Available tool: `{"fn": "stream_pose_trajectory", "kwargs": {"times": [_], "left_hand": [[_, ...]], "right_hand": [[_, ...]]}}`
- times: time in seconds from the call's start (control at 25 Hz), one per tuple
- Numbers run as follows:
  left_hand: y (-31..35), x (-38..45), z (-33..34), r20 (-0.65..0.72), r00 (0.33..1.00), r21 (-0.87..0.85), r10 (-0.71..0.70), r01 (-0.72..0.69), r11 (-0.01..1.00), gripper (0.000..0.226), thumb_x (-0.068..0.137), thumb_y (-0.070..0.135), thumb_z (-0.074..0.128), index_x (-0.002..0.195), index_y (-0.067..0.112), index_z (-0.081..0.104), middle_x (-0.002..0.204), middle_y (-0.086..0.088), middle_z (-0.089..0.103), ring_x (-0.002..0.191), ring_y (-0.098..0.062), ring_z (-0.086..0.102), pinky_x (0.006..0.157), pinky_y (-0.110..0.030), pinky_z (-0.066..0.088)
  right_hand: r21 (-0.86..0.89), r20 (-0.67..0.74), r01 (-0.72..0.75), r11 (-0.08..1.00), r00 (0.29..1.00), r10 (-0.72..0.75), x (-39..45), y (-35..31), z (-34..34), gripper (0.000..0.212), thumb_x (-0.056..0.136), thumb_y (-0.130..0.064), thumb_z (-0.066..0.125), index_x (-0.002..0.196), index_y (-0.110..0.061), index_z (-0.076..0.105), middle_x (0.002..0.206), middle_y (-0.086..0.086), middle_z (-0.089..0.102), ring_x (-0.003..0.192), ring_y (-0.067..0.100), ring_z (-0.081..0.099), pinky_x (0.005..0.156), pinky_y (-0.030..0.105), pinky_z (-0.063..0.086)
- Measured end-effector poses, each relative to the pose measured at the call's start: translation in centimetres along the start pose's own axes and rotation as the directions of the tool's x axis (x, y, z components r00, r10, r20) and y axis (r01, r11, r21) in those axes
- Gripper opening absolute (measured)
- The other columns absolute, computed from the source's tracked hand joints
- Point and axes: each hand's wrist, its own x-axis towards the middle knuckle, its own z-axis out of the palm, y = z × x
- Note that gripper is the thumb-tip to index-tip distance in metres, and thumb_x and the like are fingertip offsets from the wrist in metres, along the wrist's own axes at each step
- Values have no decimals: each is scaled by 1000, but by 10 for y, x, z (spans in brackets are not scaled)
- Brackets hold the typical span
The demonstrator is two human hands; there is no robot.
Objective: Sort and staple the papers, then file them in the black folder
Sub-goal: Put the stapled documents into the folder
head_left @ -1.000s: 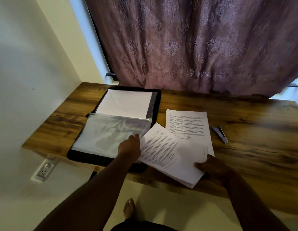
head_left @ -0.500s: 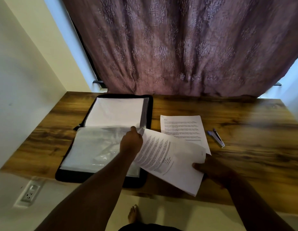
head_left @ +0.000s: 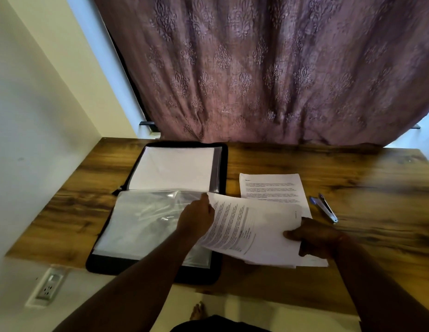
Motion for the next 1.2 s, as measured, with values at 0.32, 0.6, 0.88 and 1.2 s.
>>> {"fn": "stream_pose_trajectory", "kwargs": {"times": [0.32,0.6,0.88,1.2], "left_hand": [[-17,-38,-3,245,965,335,-96,9,942,42,85,33,50,122,13,45,113,-7,59,97,-29,65,79,-37,51],[-3,-64,2,250,966,315,-63,-19,949,46,92,29,43,135,15,40,110,-7,64,96,-28,65,81,-36,50],[1,-81,2,206,969,209,-133,89,974,52,95,31,41,143,13,34,117,-8,62,103,-28,62,86,-39,50],[17,-93,-4,160,983,301,-87,36,953,50,101,25,35,150,11,30,128,-10,59,113,-30,59,95,-42,47]], "right_hand": [[-31,-189,45,999,981,-50,23,-15,15,32,91,-11,64,119,-23,54,117,12,66,108,36,62,91,62,50],[30,-265,131,991,957,-118,25,-16,30,29,94,-19,61,122,-25,54,118,11,64,107,36,62,89,59,52],[-122,-304,47,991,949,-82,23,-4,34,23,99,-16,53,122,-16,52,115,14,62,95,31,61,75,48,55],[-537,-359,109,836,868,-344,52,-16,60,29,99,-24,49,126,-14,54,126,12,59,112,34,58,94,53,52]]}}
